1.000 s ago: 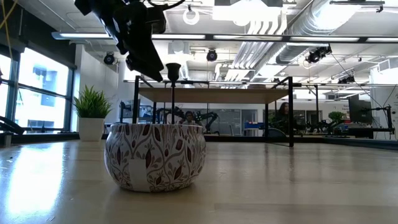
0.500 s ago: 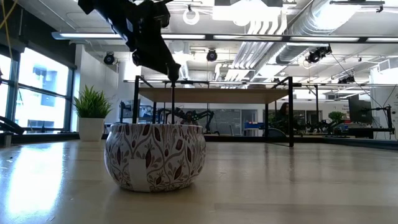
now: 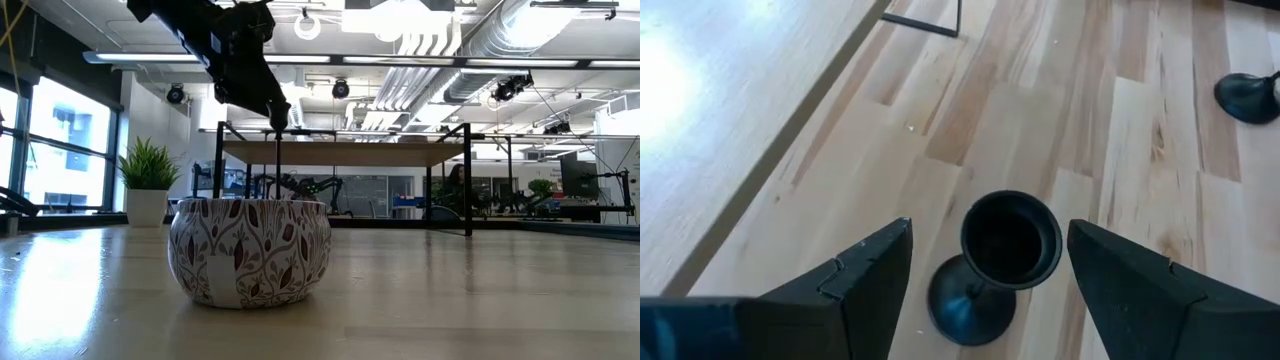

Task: Pick & Place candle stick holders
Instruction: Put the top candle holder on the shelf

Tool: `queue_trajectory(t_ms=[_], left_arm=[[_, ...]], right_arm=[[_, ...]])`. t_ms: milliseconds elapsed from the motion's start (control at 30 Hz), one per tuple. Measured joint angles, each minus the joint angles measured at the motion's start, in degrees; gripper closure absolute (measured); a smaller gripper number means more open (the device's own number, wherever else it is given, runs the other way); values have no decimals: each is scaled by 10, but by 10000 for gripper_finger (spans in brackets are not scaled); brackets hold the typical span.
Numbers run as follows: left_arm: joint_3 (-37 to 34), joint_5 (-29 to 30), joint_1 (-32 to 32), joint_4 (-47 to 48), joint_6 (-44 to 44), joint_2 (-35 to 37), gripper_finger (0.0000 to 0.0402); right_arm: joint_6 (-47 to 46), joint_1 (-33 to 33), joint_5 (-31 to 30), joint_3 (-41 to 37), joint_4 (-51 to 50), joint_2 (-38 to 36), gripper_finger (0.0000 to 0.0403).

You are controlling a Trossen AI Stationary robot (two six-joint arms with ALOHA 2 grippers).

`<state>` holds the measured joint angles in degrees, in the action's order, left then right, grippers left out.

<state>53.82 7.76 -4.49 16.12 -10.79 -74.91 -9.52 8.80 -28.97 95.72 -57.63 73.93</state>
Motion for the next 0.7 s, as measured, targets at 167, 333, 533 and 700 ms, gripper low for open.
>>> queue_trajectory(t_ms=[167, 333, 533, 700], left_arm=[[0, -1, 0, 0, 0, 0, 137], [0, -1, 0, -3, 0, -6, 137], [0, -7, 0, -21, 0, -40, 137], [0, -10, 0, -28, 0, -56, 137]], right_arm=[[1, 0, 0, 0, 0, 0, 91], [1, 0, 0, 0, 0, 0, 91], [1, 0, 0, 0, 0, 0, 91], [1, 0, 0, 0, 0, 0, 91]])
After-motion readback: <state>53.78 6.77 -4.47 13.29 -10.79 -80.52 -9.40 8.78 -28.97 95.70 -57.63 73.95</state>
